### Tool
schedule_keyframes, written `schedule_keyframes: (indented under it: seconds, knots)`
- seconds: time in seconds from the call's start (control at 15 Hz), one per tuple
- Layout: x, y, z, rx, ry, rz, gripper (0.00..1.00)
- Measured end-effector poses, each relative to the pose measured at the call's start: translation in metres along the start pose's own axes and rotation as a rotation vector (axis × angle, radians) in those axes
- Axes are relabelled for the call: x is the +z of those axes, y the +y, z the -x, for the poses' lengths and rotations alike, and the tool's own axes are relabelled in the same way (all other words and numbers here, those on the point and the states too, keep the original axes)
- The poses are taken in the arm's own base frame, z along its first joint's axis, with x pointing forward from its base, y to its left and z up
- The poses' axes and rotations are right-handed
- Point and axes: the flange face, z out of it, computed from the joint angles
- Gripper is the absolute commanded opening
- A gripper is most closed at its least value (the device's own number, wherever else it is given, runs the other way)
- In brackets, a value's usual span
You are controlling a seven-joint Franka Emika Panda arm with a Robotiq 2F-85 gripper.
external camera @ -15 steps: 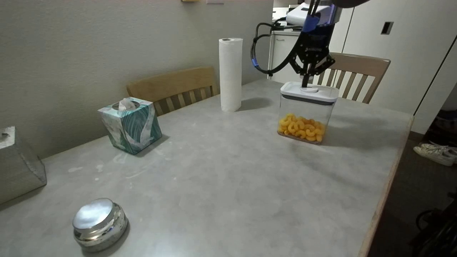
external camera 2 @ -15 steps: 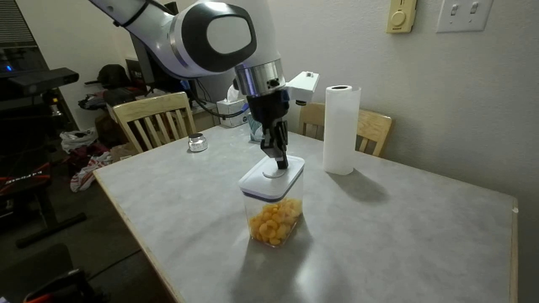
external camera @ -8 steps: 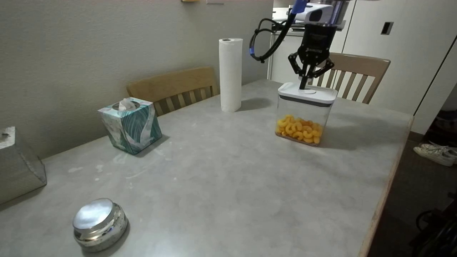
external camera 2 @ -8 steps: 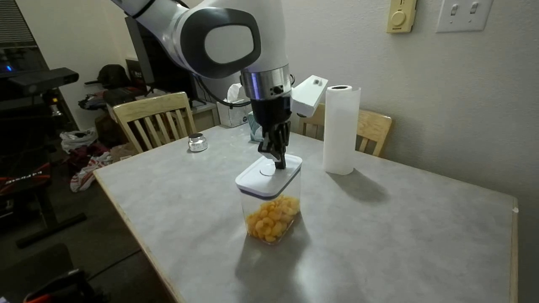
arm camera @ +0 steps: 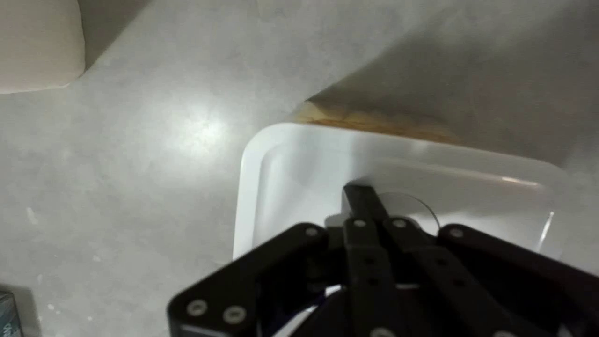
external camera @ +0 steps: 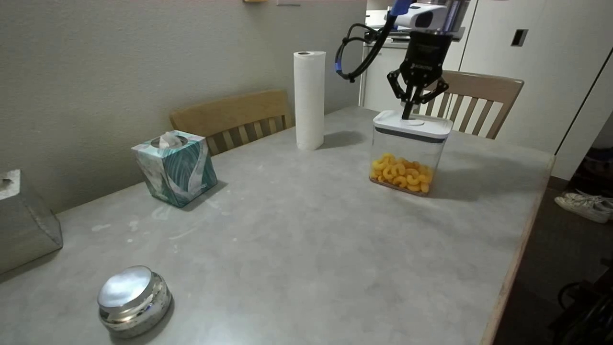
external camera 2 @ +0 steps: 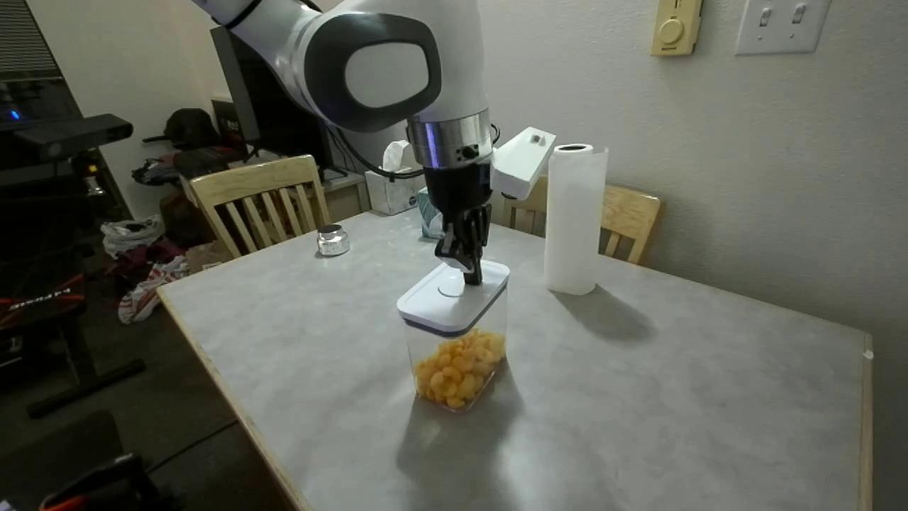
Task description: Put the white lid on top of the clear food container
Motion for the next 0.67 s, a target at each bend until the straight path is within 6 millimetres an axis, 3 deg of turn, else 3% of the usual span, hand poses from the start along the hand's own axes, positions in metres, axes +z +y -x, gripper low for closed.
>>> schedule_keyframes:
  seconds: [0.67]
  knots:
    - [-0.0098, 0.0025, -0.0001, -0.071, -0.050, -0.030, 0.00]
